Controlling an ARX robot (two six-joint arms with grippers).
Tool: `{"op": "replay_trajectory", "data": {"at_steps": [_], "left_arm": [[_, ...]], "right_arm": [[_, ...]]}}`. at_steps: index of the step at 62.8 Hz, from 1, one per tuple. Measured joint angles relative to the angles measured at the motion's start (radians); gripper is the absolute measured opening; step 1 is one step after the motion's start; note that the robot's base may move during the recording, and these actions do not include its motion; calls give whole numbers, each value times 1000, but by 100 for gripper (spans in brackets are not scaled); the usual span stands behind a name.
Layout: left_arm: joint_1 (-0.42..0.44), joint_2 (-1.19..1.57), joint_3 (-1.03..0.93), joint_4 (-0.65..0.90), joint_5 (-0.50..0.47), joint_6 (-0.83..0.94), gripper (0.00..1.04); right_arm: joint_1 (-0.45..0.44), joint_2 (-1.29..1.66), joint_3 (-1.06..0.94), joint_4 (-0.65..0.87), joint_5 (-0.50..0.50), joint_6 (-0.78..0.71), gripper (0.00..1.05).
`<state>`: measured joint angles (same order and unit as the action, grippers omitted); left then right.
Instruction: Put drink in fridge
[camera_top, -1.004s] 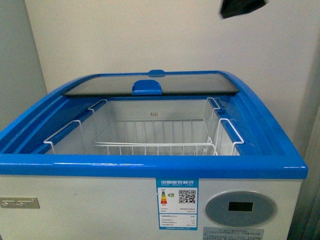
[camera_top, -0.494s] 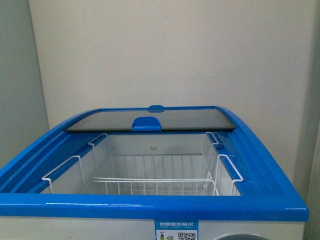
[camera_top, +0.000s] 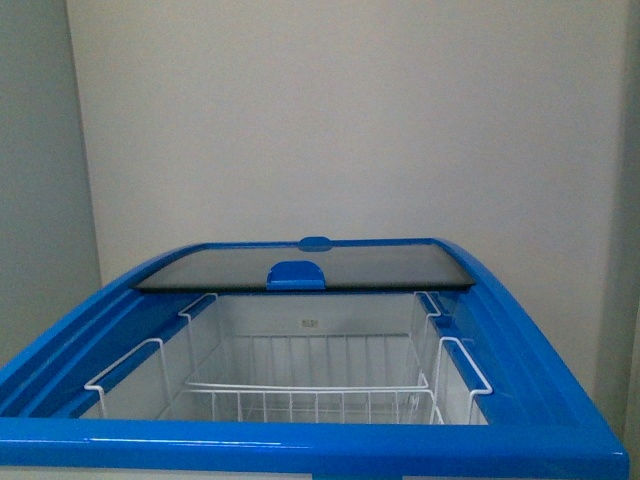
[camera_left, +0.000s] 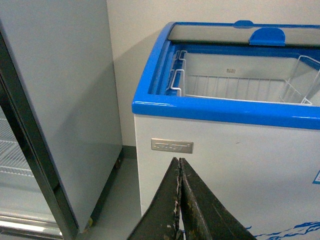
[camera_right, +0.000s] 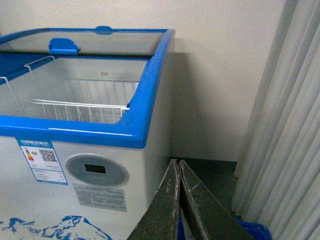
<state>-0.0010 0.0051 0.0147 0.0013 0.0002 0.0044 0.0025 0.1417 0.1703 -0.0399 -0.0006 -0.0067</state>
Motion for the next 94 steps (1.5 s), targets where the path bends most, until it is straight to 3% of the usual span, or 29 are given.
{"op": "replay_trajectory", "data": {"at_steps": [67, 84, 85, 89, 90, 94], "left_arm": [[0, 0, 0, 0, 0, -1, 3], [0, 0, 0, 0, 0, -2, 62], [0, 0, 0, 0, 0, -2, 81], [0, 0, 0, 0, 0, -2, 97], [0, 0, 0, 0, 0, -2, 98], [0, 0, 0, 0, 0, -2, 96]], "right_arm": [[-1, -135, -154, 38, 0, 0, 5], [-1, -136, -154, 38, 0, 0, 62], [-1, -136, -154, 38, 0, 0, 80], [-1, -136, -154, 38, 0, 0, 94], [-1, -136, -154, 38, 0, 0, 98], [-1, -136, -154, 38, 0, 1, 97]]}}
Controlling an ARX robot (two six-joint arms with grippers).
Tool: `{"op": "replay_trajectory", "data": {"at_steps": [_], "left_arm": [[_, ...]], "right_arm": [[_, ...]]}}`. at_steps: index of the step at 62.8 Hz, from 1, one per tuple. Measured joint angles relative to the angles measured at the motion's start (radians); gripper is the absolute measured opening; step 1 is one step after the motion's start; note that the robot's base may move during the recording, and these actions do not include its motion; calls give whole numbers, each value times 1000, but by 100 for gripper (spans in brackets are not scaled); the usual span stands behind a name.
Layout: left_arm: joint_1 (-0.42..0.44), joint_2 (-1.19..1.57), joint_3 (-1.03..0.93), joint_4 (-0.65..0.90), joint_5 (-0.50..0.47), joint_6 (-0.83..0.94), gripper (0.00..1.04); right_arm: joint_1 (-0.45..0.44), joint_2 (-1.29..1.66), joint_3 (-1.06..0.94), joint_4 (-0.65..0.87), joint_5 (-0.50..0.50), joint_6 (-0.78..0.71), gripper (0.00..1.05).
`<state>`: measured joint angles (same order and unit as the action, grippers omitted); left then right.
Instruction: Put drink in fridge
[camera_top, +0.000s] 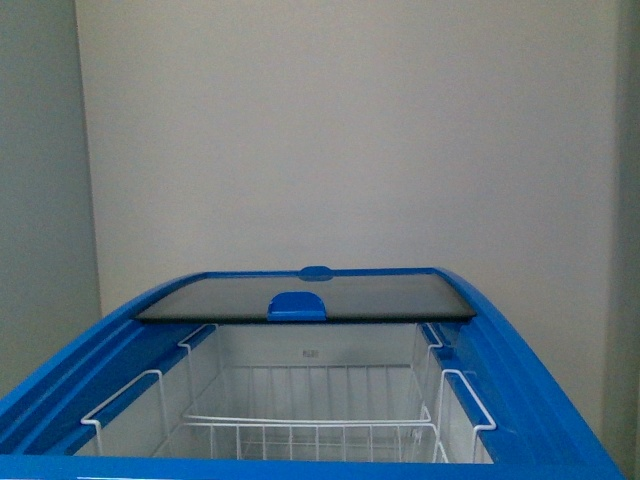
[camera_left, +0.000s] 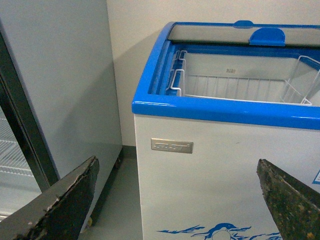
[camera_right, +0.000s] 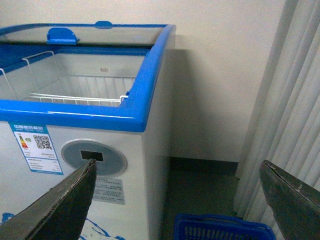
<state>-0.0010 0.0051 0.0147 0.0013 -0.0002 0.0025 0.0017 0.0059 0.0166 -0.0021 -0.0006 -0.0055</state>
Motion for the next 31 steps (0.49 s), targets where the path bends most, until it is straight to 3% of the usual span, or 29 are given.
{"op": "replay_trajectory", "data": {"at_steps": [31], "left_arm": [[0, 0, 0, 0, 0, 0, 97]], "right_arm": [[0, 0, 0, 0, 0, 0, 97]]}}
